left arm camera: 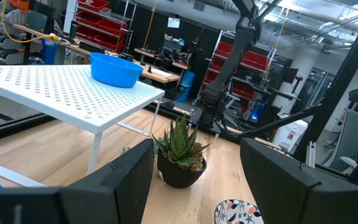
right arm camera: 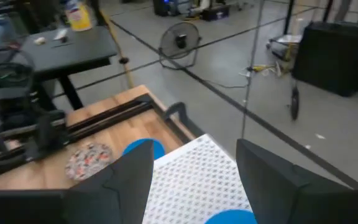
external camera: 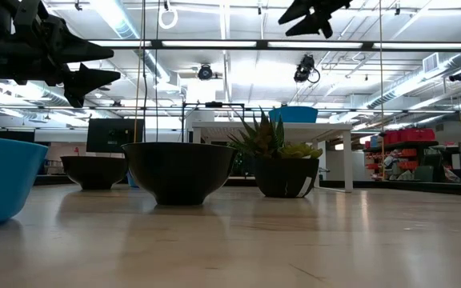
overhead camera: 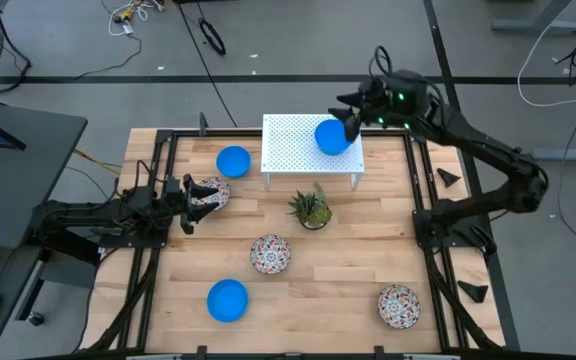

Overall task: Pick & Place Mini bowls
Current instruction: Put the bottom white patterned bowl on the shelf

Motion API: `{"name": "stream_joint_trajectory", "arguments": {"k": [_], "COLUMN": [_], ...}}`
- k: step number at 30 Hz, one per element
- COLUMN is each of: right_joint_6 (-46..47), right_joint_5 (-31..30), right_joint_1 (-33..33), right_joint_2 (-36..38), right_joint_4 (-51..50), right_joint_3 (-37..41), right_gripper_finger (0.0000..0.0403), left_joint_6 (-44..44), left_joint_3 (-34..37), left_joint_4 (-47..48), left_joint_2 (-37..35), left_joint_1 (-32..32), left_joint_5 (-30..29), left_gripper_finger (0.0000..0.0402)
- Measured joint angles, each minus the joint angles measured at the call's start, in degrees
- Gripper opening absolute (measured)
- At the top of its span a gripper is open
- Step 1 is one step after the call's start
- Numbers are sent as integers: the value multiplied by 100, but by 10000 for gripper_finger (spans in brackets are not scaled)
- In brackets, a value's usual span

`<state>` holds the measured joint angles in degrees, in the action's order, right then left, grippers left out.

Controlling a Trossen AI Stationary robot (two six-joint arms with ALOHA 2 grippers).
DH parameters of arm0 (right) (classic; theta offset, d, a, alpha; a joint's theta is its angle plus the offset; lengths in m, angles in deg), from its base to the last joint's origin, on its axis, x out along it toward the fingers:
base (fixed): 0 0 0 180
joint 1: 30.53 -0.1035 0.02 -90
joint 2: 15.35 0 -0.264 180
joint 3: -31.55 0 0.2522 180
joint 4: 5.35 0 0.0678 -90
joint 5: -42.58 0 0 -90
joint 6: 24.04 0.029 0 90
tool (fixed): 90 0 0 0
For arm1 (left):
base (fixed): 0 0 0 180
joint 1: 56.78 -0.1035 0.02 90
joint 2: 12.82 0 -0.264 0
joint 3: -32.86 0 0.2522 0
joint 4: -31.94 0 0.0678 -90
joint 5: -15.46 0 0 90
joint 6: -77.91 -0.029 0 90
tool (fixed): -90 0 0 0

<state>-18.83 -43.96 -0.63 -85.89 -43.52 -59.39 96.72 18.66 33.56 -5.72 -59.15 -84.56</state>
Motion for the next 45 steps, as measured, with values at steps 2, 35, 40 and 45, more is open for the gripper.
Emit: {"name": "stream_joint_trajectory", "arguments": {"k": [2, 35, 40, 45], "right_joint_6": [129, 6017, 6529, 6884], "right_joint_5": [2, 368, 359, 349], "right_joint_1": [-160, -4599, -5387, -6123], "right_joint_2": [204, 1136, 1136, 1147], "right_joint_4": [4, -3702, -4327, -4621], "right_joint_3": [228, 1254, 1254, 1254], "right_gripper_finger": [231, 231, 231, 231], "left_joint_6": [-2, -2, -1, -2], "left_joint_3": [2, 0, 1, 2], "left_joint_4": [0, 0, 0, 0], "left_joint_2": [0, 2, 2, 2], "left_joint_1": [-2, 0, -1, 0], "left_joint_5": [0, 0, 0, 0], "left_gripper_finger": [245, 245, 245, 245]}}
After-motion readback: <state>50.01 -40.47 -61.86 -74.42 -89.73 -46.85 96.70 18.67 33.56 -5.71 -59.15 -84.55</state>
